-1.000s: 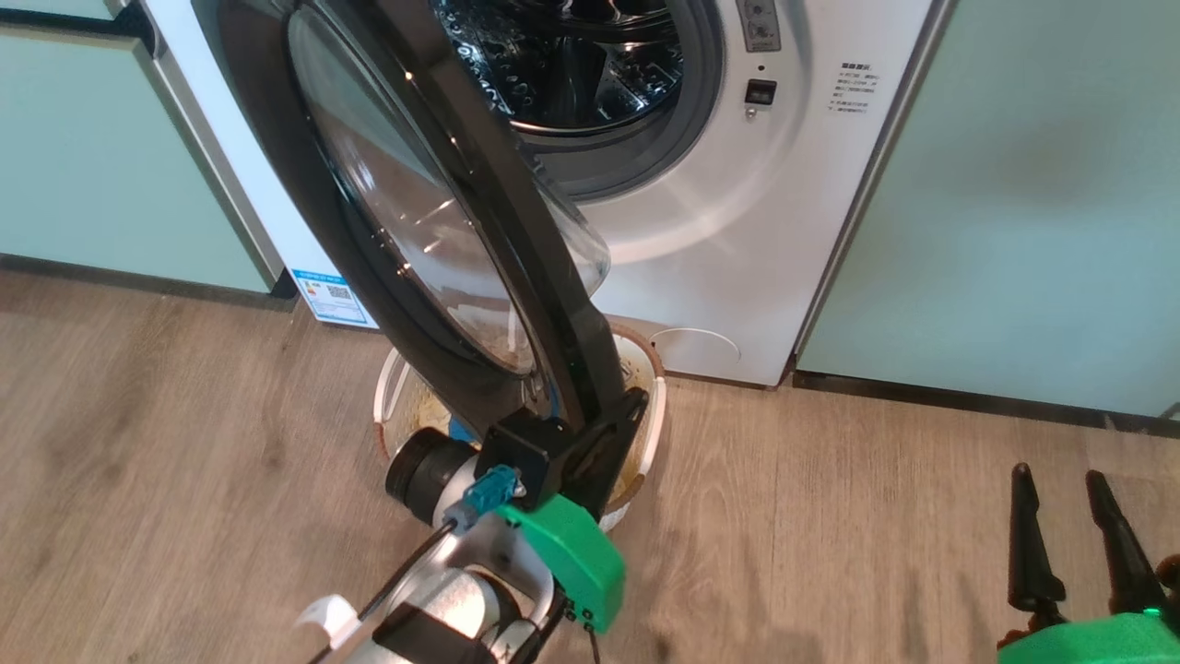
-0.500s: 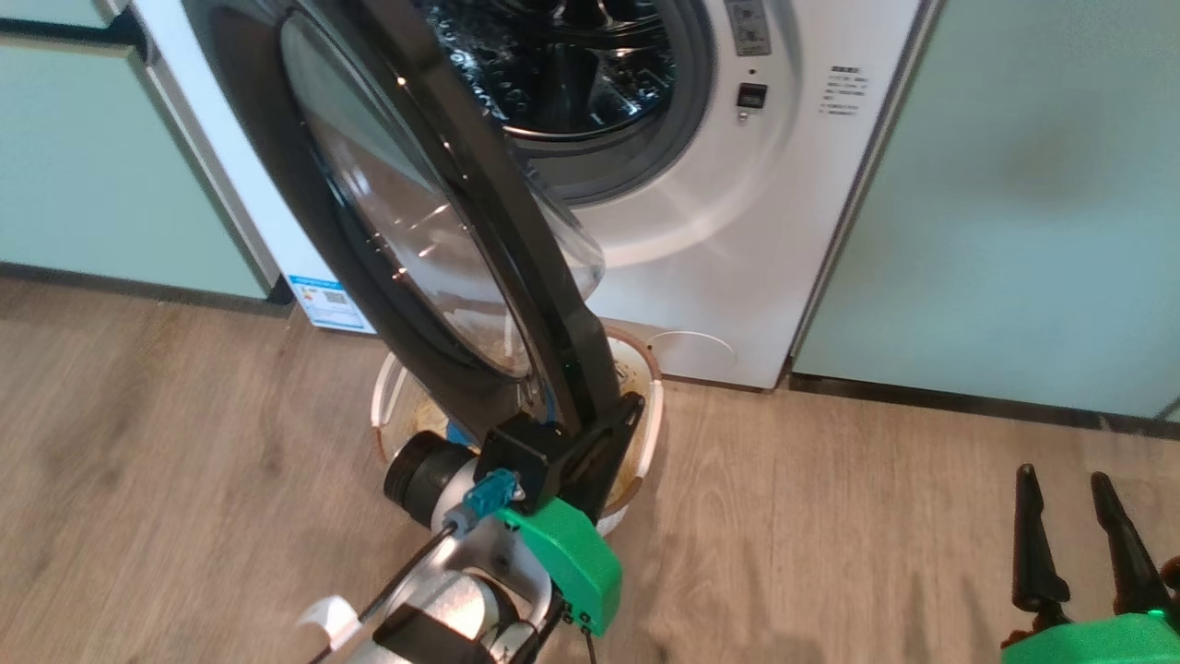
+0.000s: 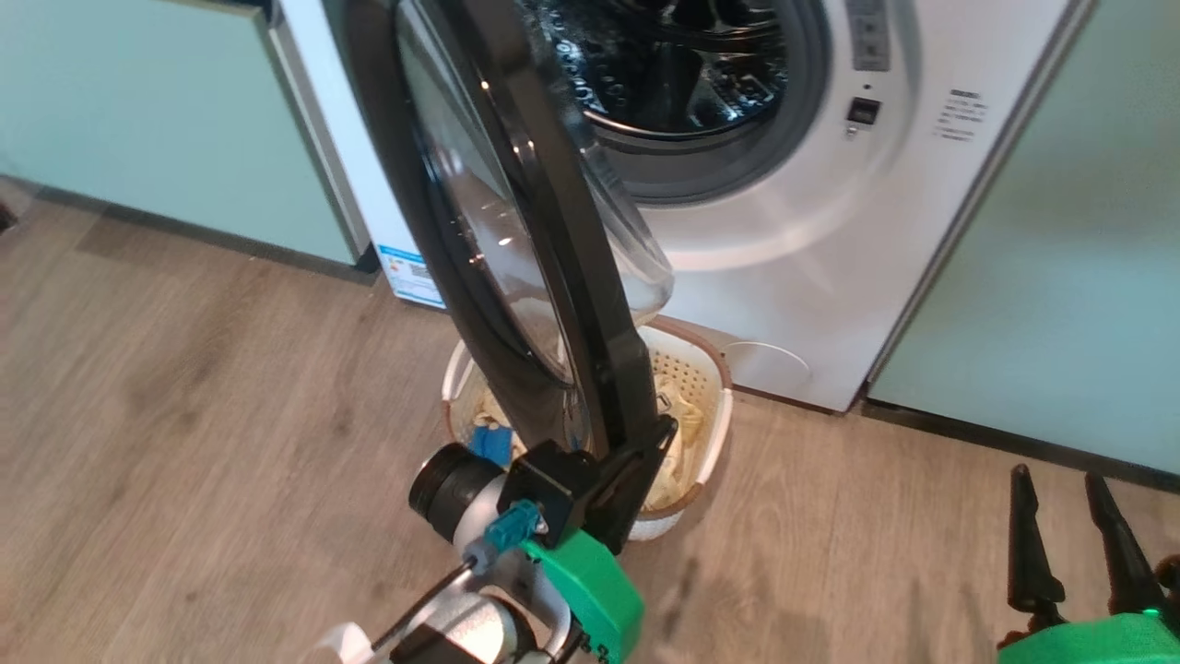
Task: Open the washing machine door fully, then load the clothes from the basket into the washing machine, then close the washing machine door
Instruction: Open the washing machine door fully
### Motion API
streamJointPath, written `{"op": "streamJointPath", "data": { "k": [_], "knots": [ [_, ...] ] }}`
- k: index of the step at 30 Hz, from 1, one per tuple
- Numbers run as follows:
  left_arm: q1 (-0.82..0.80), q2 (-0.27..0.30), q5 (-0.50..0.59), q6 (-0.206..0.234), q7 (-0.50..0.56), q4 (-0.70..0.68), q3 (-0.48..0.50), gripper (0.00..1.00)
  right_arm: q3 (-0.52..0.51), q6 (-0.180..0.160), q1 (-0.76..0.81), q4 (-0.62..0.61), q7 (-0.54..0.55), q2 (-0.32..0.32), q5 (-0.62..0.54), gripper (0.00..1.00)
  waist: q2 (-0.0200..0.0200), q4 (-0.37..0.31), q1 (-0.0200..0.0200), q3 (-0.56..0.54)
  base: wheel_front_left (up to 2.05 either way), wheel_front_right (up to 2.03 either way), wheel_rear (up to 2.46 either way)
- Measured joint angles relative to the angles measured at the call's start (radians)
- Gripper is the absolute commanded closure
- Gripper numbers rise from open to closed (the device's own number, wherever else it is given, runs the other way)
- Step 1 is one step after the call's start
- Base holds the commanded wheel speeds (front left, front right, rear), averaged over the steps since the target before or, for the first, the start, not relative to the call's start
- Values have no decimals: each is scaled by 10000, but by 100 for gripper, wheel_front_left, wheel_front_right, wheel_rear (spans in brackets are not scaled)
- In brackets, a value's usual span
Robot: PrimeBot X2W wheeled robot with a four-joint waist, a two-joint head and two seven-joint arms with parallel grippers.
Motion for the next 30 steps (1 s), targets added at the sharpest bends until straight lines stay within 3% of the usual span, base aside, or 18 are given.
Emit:
{"op": "streamJointPath", "data": {
  "k": [19,30],
  "knots": [
    [138,136,19,-48,-422,-82,-130,100,134,0,-8,65,0,-23,0,0,0,757,0,65,0,0,0],
    [187,182,35,322,-606,-127,8,100,127,0,-10,117,0,-98,0,0,0,1515,1,177,0,0,0]
  ]
}}
